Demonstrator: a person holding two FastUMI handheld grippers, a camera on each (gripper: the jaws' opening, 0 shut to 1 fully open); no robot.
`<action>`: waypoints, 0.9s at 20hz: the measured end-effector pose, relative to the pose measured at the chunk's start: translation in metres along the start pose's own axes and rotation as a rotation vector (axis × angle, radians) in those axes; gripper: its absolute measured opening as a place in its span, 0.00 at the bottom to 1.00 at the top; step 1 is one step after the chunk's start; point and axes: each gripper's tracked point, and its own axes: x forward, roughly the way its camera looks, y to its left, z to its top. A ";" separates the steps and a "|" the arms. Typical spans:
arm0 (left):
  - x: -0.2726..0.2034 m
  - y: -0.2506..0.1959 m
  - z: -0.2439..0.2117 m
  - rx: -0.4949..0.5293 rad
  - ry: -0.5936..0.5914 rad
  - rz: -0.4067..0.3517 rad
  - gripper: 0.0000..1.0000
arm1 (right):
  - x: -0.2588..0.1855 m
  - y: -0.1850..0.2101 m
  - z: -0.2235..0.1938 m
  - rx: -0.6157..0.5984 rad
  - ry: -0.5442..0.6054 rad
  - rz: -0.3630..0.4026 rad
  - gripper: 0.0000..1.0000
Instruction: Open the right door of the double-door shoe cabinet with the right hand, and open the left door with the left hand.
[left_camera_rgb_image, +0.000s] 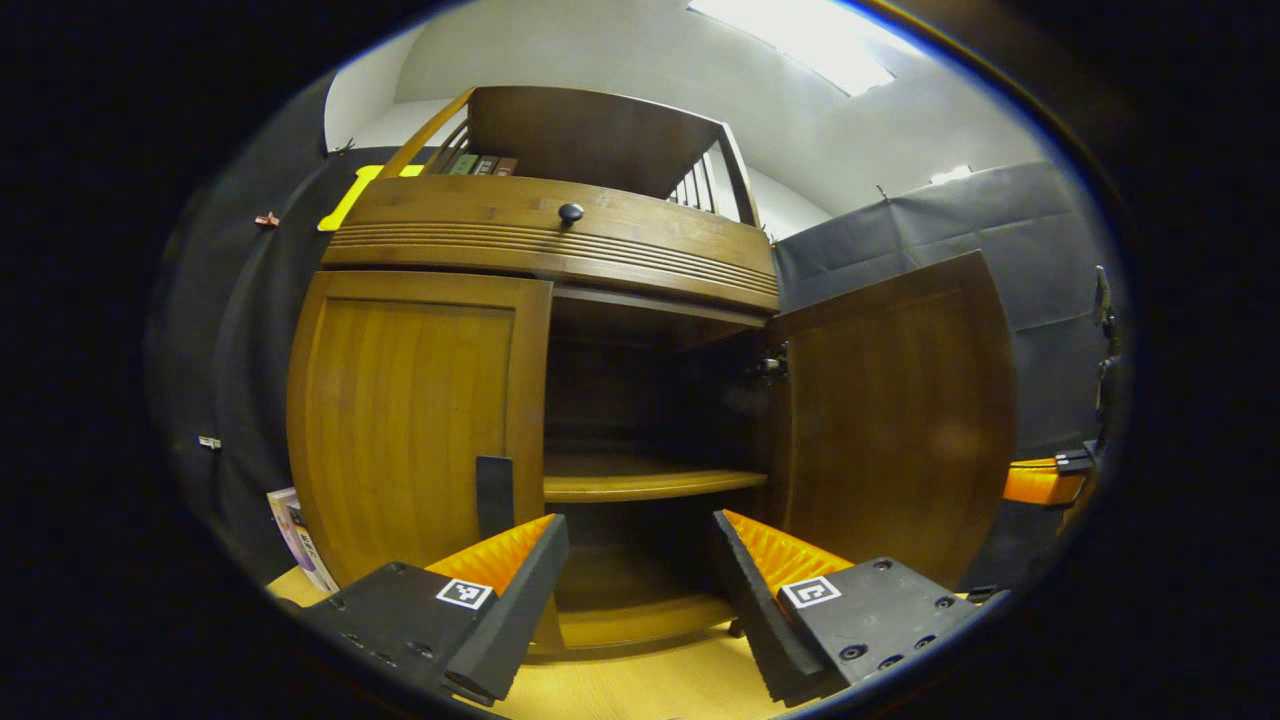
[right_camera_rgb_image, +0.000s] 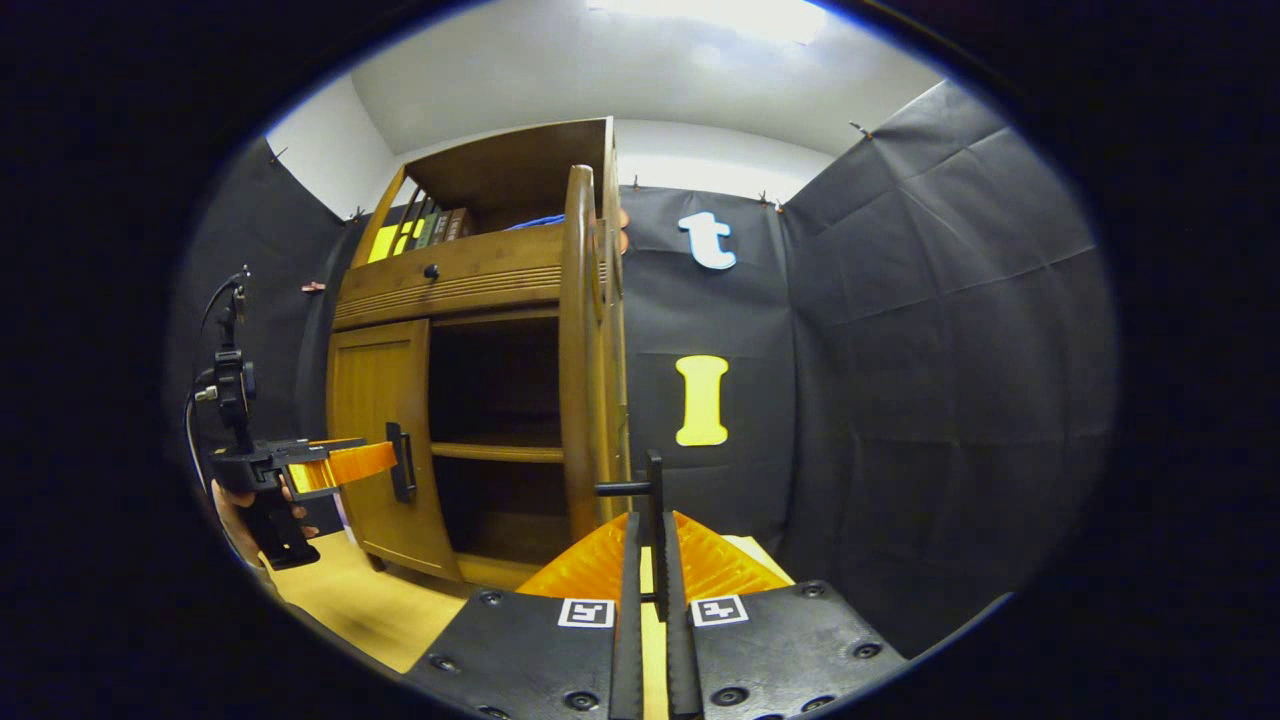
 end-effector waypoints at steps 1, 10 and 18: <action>0.004 0.005 0.002 0.001 -0.001 0.008 0.89 | -0.008 0.003 0.003 0.012 -0.006 0.010 0.13; 0.017 0.027 -0.011 0.032 0.029 0.067 0.90 | -0.035 0.090 0.017 0.081 -0.029 0.247 0.13; 0.034 0.075 -0.023 0.073 0.028 0.147 0.87 | -0.010 0.147 -0.008 0.044 0.027 0.384 0.86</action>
